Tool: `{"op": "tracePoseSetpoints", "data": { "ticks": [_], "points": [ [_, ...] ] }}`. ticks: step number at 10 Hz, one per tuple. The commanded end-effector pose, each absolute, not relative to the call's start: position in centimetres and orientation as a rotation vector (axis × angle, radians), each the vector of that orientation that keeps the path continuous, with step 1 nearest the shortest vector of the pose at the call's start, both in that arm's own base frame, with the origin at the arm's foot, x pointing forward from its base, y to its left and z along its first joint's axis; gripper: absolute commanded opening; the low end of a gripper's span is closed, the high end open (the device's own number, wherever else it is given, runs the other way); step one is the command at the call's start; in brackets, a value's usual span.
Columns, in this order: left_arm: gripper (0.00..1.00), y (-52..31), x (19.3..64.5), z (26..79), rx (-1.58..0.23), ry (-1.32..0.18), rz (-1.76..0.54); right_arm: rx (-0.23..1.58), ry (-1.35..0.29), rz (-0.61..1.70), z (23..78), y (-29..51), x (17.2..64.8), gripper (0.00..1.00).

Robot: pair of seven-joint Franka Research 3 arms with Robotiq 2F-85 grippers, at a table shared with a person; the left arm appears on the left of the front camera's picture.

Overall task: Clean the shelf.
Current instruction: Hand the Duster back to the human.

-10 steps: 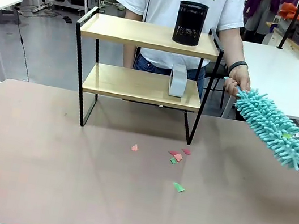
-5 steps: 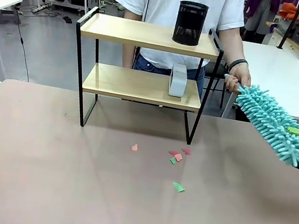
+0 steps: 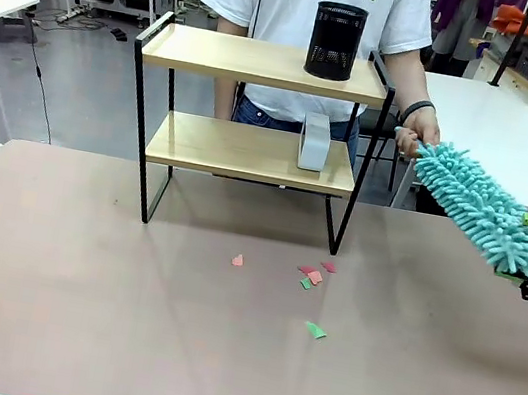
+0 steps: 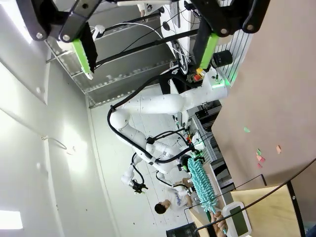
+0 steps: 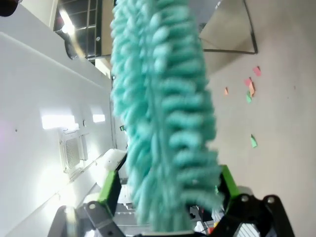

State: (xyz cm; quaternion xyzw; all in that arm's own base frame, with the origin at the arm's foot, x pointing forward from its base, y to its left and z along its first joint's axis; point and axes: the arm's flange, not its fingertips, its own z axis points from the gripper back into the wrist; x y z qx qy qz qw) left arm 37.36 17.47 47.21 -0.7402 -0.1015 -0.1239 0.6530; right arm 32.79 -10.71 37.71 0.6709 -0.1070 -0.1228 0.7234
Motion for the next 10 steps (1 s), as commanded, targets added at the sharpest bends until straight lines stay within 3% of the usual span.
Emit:
{"op": "tracePoseSetpoints", "data": {
  "ticks": [1,5,7,8,10],
  "points": [
    [1.0,17.9,37.6,47.3,-1.675,-0.227,-0.285,1.515,-0.207,-0.228,40.8,-10.7,30.6,1.0],
    [1.0,17.9,37.6,47.3,-1.675,-0.227,-0.285,1.522,-0.099,-0.101,48.5,-5.5,25.0,1.0],
    [1.0,17.9,37.6,47.3,-1.675,-0.227,-0.285,1.517,-0.049,-0.111,48.3,-4.1,25.0,1.0],
    [1.0,17.9,37.6,47.3,-1.675,-0.227,-0.285,1.538,-0.122,-0.092,49.9,-7.2,27.3,1.0],
    [1.0,17.9,37.6,47.3,-1.675,-0.227,-0.285,1.538,-0.122,-0.092,49.9,-7.2,27.3,1.0]
  ]
}}
